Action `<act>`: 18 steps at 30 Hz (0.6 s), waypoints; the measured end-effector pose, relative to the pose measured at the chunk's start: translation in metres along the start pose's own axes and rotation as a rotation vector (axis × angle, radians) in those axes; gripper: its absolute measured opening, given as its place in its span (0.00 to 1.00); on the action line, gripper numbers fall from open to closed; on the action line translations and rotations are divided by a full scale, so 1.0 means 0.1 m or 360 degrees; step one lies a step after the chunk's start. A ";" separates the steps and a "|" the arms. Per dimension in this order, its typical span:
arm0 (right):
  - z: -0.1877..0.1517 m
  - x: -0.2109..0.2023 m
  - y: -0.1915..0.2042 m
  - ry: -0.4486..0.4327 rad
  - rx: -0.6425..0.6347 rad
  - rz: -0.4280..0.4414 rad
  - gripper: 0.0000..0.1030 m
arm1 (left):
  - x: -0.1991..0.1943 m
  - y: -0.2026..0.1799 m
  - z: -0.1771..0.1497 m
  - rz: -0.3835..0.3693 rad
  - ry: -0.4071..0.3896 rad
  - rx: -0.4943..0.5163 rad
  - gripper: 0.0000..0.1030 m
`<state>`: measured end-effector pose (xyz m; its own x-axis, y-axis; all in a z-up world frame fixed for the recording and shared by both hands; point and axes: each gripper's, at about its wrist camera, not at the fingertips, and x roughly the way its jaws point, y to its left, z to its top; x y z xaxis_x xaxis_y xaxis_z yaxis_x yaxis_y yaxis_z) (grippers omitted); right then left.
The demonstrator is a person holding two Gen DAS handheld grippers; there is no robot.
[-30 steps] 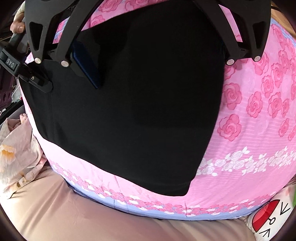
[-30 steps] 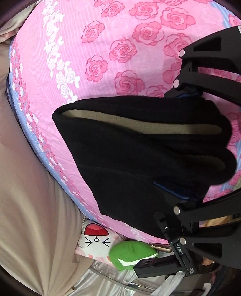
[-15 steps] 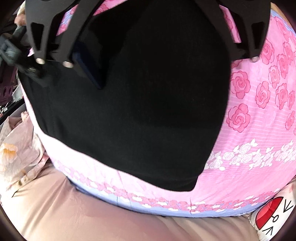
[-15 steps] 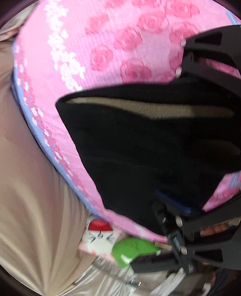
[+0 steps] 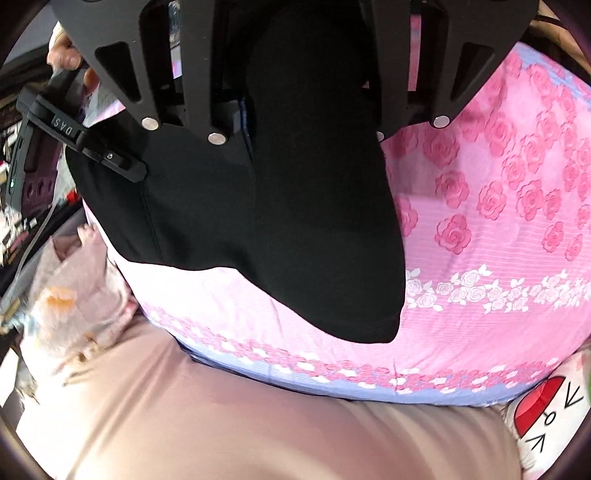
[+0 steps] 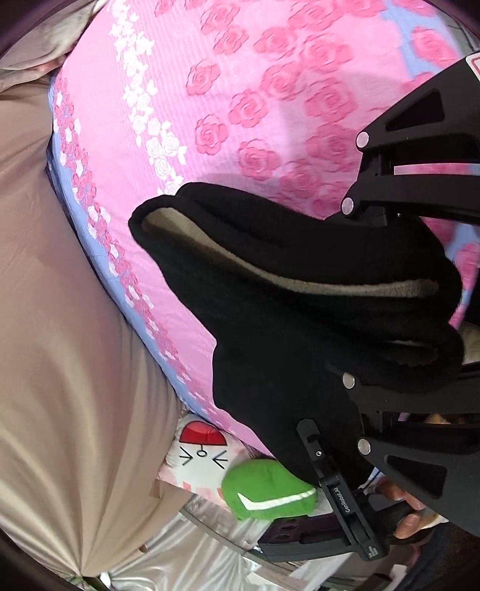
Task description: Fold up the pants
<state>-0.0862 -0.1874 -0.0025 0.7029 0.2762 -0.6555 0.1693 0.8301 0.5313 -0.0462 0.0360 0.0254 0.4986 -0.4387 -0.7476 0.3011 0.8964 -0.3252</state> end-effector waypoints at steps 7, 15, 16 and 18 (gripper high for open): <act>-0.25 0.04 -0.15 0.0053 0.0072 -0.0053 0.40 | 0.08 -0.13 -0.25 0.0179 0.0039 0.0087 0.33; -0.18 -0.20 0.06 -0.0034 -0.0032 -0.0035 0.39 | -0.16 -0.27 -0.20 0.0176 -0.0041 0.0135 0.32; -0.17 -0.23 0.10 -0.0045 -0.0041 -0.0031 0.39 | -0.19 -0.28 -0.18 0.0171 -0.0049 0.0138 0.32; -0.13 -0.32 0.15 -0.0068 -0.0065 -0.0015 0.39 | -0.29 -0.31 -0.14 0.0161 -0.0076 0.0151 0.32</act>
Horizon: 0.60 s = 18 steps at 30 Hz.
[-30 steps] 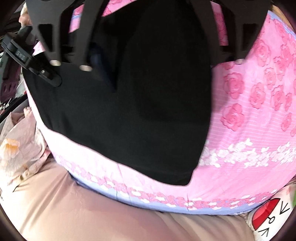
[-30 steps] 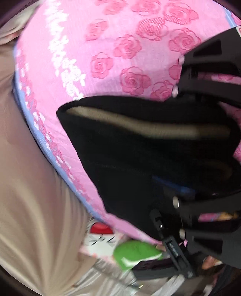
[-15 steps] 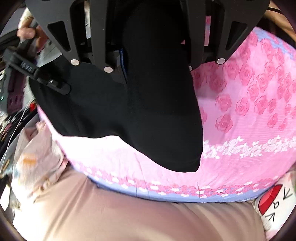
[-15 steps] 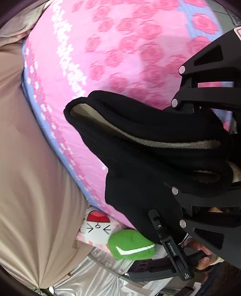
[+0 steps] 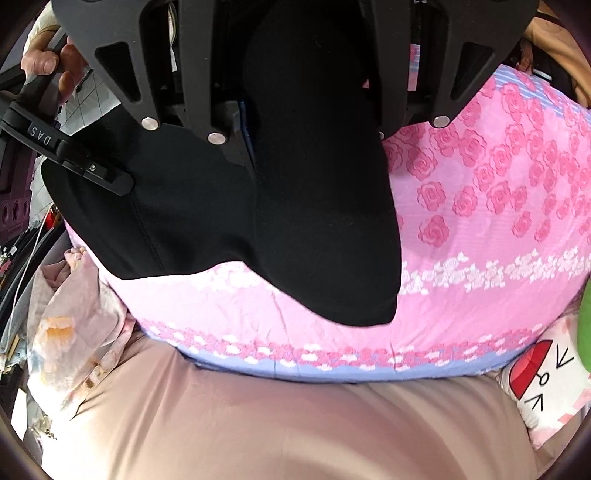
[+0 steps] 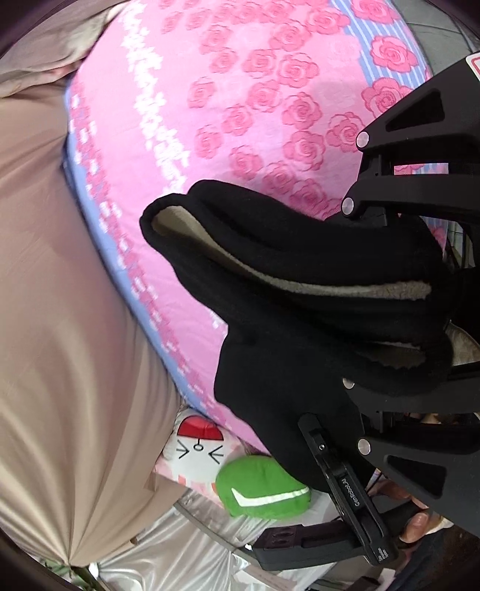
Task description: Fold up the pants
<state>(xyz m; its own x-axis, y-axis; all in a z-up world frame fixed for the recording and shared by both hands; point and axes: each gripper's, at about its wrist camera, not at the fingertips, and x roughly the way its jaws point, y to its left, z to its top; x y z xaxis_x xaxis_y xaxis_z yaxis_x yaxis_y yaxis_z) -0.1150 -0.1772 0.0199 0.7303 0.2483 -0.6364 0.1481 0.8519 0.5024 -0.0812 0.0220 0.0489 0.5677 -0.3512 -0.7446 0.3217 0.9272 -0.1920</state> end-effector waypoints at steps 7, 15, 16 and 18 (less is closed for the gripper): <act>0.25 -0.38 0.22 -0.0148 -0.0096 0.0084 0.39 | -0.51 -0.07 0.28 -0.0037 -0.0226 0.0070 0.32; 0.79 -0.84 0.61 -0.0443 -0.0300 0.0133 0.39 | -1.01 -0.24 0.80 -0.0033 -0.0574 0.0197 0.33; 0.87 -0.88 0.64 -0.0475 -0.0321 0.0136 0.39 | -1.05 -0.26 0.86 -0.0030 -0.0609 0.0207 0.33; 1.06 -0.91 0.76 -0.0550 -0.0368 0.0146 0.39 | -1.14 -0.31 1.01 -0.0011 -0.0704 0.0236 0.33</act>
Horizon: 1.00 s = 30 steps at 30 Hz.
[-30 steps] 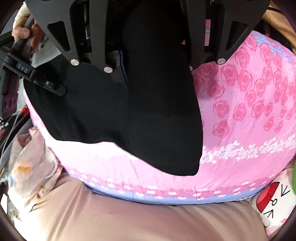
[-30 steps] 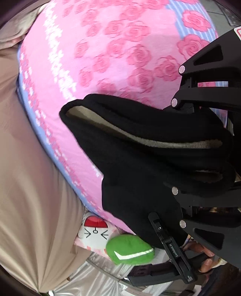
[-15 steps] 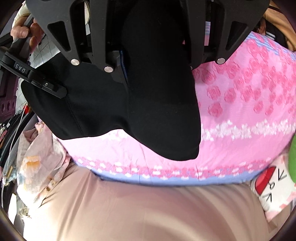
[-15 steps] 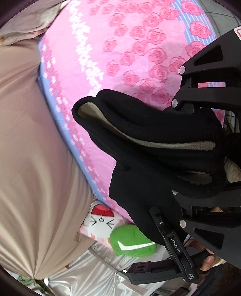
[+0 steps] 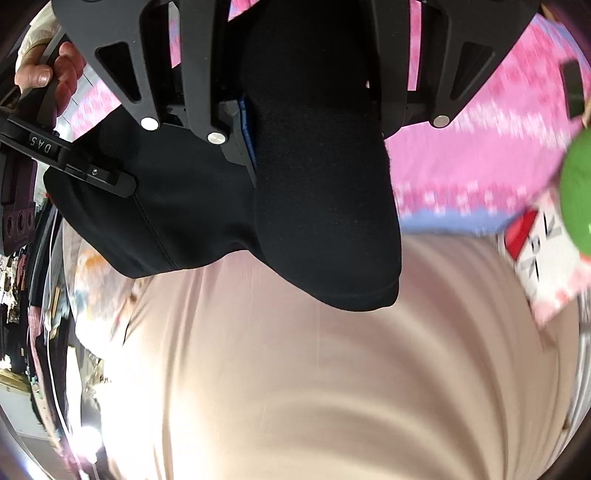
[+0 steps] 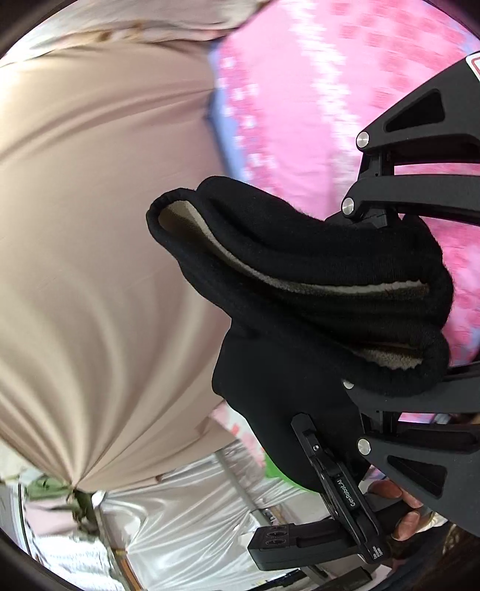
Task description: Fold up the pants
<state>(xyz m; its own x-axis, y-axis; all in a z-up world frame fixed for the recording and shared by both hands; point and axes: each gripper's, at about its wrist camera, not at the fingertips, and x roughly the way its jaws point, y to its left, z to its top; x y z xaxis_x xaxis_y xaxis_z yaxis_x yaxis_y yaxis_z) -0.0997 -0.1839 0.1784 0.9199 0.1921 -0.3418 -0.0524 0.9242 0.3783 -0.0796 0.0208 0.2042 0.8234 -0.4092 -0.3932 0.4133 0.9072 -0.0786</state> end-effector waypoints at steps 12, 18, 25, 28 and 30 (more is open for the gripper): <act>0.91 0.66 -0.11 -0.0277 -0.0086 0.0080 0.39 | 0.58 0.24 0.85 0.0083 -0.0289 -0.0004 0.33; 1.05 1.33 -0.42 -0.0255 -0.0025 0.0102 0.39 | 1.30 0.54 0.99 0.0140 -0.0224 -0.0047 0.34; 0.81 2.28 -0.95 -0.0122 0.0086 0.0041 0.39 | 2.42 0.81 0.69 0.0227 -0.0056 -0.0010 0.34; 0.66 2.63 -1.17 -0.0044 0.0143 -0.0016 0.39 | 2.92 0.92 0.47 0.0223 0.0026 -0.0006 0.34; 0.48 2.90 -1.39 0.0032 0.0185 -0.0069 0.40 | 3.19 0.98 0.31 0.0209 0.0094 -0.0016 0.34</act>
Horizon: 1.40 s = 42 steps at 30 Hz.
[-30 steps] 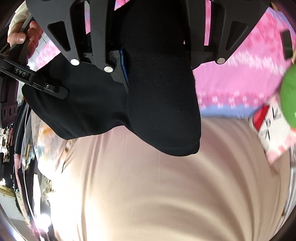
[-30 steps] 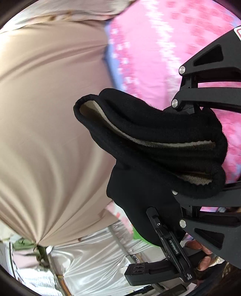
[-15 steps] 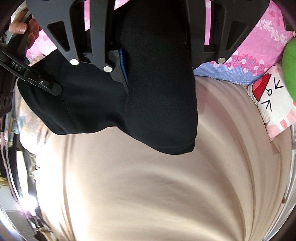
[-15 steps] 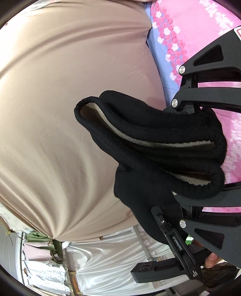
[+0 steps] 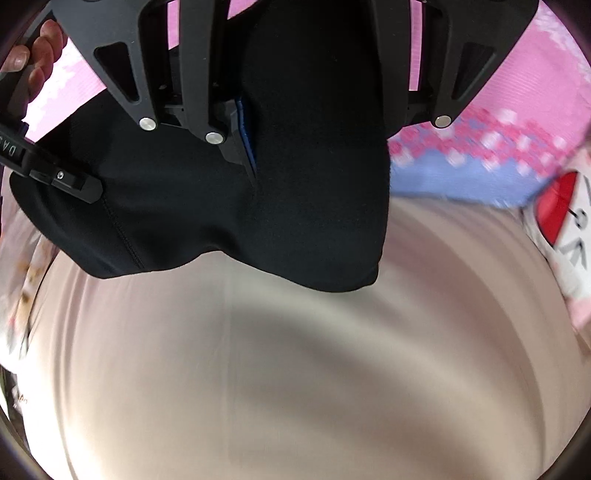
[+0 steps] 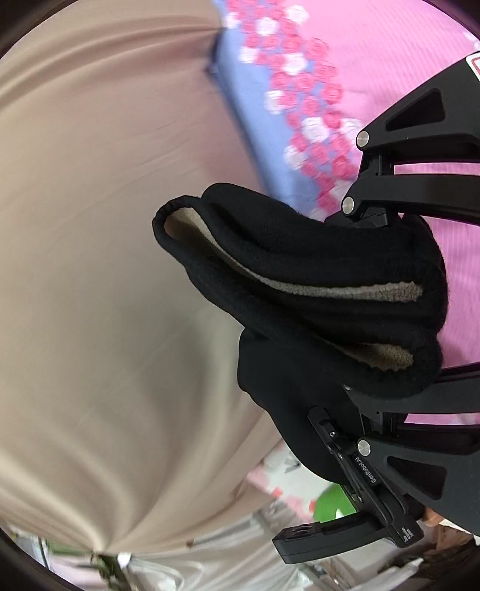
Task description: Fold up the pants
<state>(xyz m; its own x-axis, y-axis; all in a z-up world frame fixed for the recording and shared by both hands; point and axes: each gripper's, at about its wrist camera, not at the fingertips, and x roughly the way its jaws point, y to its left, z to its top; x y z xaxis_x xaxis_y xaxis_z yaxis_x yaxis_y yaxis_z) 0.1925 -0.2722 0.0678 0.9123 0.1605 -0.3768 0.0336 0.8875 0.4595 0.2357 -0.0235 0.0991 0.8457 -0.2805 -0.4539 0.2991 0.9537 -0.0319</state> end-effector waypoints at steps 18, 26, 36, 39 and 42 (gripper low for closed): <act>-0.03 0.25 -0.28 0.0321 -0.0081 -0.0269 0.14 | 0.03 0.57 -0.24 0.0088 0.0191 -0.0362 0.82; -0.06 0.92 -0.75 0.0521 0.0061 -0.0423 0.12 | 0.85 0.42 -0.71 0.0221 0.0597 -0.0255 0.85; -0.71 -0.16 -0.57 0.0561 -0.0142 -0.0492 0.60 | -0.18 0.86 -1.14 0.0202 0.0533 -0.0209 0.88; -0.83 0.04 -0.61 0.0662 -0.0252 -0.0615 0.55 | -0.12 0.79 -1.23 0.0246 0.0589 -0.0106 0.88; -0.82 0.24 -0.68 0.0671 -0.0195 -0.0578 0.32 | 0.05 0.69 -1.21 0.0371 0.0543 0.0022 0.87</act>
<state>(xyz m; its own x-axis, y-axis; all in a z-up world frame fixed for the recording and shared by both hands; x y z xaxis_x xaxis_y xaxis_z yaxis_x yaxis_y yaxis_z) 0.1783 -0.2929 -0.0383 0.6081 -0.0280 -0.7934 0.2442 0.9575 0.1533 0.2077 0.0542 -0.0128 0.6971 -0.0026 -0.7170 0.1247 0.9852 0.1176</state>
